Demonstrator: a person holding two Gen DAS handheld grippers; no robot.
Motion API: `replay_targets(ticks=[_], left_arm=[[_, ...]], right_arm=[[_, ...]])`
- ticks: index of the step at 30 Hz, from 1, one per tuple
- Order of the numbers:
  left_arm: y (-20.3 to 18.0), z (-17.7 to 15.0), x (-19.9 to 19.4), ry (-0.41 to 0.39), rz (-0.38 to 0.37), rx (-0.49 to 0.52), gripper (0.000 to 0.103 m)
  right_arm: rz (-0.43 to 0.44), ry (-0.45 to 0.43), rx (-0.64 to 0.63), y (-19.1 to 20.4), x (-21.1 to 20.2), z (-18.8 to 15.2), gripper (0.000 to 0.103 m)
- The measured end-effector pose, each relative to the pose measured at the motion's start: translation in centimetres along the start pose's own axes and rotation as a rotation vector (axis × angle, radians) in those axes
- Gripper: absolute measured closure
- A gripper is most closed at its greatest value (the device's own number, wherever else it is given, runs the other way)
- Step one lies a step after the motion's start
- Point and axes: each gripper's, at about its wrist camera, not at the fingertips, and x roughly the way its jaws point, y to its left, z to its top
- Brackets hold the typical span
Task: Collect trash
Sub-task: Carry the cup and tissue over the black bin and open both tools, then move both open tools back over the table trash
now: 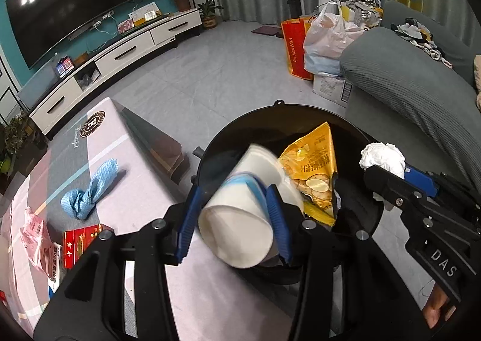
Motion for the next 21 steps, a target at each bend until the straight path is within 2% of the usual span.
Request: replay_targets(ticks=[2, 4, 6, 10, 12, 14, 18, 21], left_arm=[[0.1, -0.1, -0.3, -0.013, 0.0, -0.002, 0.042], [0.3, -0.1, -0.7, -0.02, 0.001, -0.003, 0.042], [0.5, -0.2, -1.1, -0.029, 0.001, -0.011, 0.039], [1.1, -0.7, -2.3, -0.046, -0.001, -0.026, 0.032], [1.5, -1.1, -3.1, -0.051, 0.005, -0.031, 0.025], [2.2, -2.0, -4.1, -0.056, 0.013, -0.04, 0.019], [4.0, -4.1, -6.1, -0.023, -0.004, -0.077, 0.009], [5.8, -6.3, -7.6, 0.016, -0.021, -0.134, 0.005]], right_arm=[[-0.002, 0.006, 0.006, -0.1, 0.1, 0.0, 0.059], [-0.007, 0.002, 0.006, -0.1, -0.1, 0.0, 0.051], [-0.009, 0.001, -0.001, 0.2, -0.2, 0.0, 0.05], [-0.018, -0.009, -0.015, 0.7, -1.0, 0.0, 0.042], [-0.024, -0.014, -0.027, 1.1, -1.6, 0.0, 0.04], [-0.032, -0.019, -0.038, 1.5, -2.2, -0.1, 0.033], [-0.054, -0.033, -0.061, 2.6, -3.8, -0.5, 0.023], [-0.067, -0.03, -0.079, 3.5, -4.9, -0.8, 0.017]])
